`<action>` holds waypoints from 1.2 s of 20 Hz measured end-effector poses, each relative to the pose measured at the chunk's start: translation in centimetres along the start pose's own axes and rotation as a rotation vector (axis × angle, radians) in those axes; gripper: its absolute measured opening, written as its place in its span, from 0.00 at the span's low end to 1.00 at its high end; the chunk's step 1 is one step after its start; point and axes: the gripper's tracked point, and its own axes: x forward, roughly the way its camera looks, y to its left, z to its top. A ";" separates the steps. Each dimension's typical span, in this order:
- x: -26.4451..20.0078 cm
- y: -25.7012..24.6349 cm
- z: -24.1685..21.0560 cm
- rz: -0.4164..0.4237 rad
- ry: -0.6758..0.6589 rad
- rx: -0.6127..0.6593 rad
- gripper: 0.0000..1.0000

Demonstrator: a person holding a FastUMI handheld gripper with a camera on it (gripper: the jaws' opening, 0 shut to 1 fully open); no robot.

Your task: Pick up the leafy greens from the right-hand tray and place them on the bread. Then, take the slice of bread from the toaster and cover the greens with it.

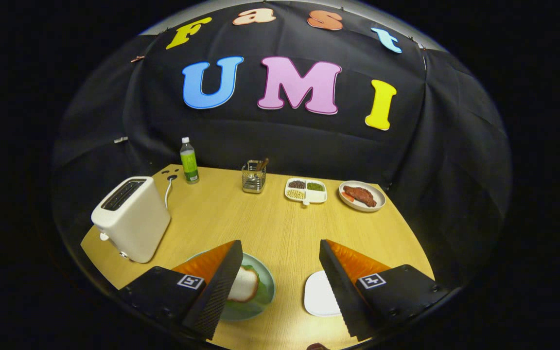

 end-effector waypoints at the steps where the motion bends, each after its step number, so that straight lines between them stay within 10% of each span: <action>1: -0.6 -0.2 1.2 0.005 -0.021 -0.004 0.99; 11: -6.8 -2.2 11.1 0.071 -0.254 -0.178 0.99; 24: -9.5 -2.6 12.0 0.139 -0.322 -0.201 0.98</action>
